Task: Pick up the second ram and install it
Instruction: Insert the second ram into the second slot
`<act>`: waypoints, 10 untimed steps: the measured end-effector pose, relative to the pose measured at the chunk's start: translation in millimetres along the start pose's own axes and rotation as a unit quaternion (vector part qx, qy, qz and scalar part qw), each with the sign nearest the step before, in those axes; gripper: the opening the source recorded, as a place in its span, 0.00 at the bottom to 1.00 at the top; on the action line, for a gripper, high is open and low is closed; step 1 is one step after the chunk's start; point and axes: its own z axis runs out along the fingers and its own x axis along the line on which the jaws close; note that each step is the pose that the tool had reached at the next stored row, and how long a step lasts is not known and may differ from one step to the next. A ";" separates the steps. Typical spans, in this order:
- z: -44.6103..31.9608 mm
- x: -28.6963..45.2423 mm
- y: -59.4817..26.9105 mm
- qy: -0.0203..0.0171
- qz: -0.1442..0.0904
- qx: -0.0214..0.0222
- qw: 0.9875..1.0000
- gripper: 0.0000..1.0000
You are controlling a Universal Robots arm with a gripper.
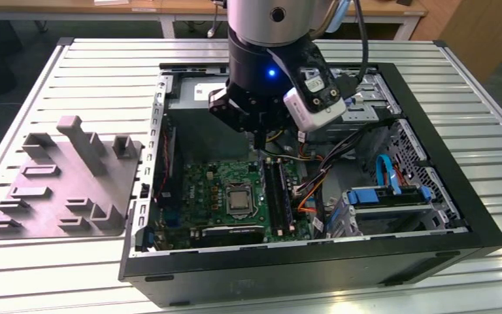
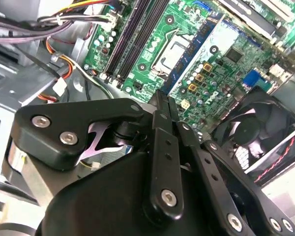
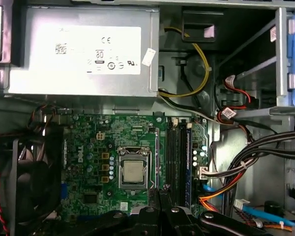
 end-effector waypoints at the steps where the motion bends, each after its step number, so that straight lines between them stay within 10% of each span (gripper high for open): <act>1: 0.2 0.0 0.0 0.000 0.007 0.000 1.000 0.11; 10: 6.9 -0.9 -0.3 0.000 0.007 0.000 1.000 0.11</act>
